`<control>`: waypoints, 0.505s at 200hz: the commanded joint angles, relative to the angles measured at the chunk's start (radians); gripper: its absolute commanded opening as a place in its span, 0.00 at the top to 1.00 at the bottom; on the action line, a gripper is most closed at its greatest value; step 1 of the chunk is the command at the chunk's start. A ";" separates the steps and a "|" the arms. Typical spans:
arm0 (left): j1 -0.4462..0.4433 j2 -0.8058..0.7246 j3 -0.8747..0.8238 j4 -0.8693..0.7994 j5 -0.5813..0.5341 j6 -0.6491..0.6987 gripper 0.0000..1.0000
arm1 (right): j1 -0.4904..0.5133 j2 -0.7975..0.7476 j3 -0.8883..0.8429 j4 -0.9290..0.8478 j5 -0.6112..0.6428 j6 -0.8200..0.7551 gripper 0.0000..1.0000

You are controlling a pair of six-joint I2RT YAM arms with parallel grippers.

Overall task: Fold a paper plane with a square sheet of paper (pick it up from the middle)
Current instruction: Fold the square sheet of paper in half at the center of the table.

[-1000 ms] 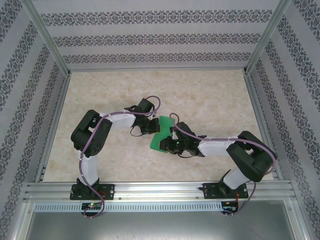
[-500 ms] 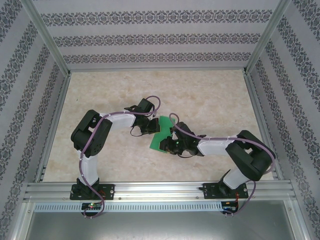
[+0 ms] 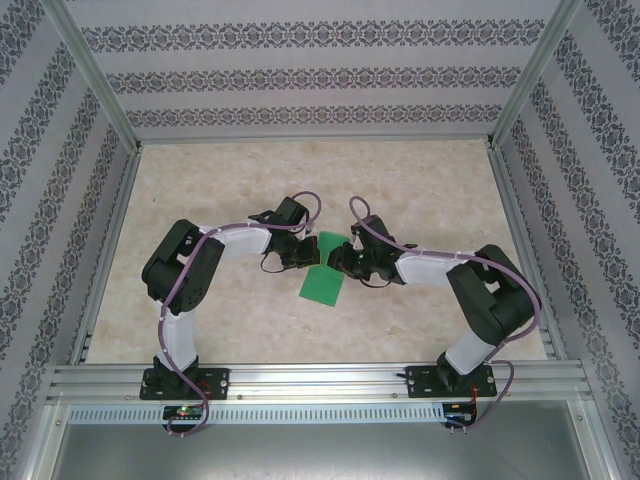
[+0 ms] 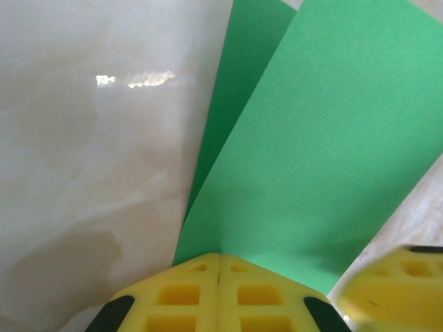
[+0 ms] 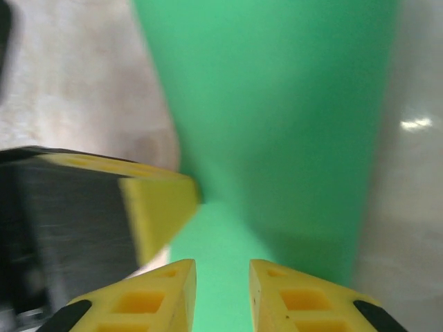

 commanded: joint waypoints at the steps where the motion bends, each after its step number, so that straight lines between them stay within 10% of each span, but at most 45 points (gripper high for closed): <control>1: -0.014 0.033 -0.007 -0.074 -0.029 0.026 0.94 | -0.005 0.038 -0.029 0.007 0.012 -0.025 0.73; 101: -0.015 0.040 -0.008 -0.077 -0.033 0.034 0.94 | -0.055 -0.021 0.094 -0.087 -0.020 -0.080 0.72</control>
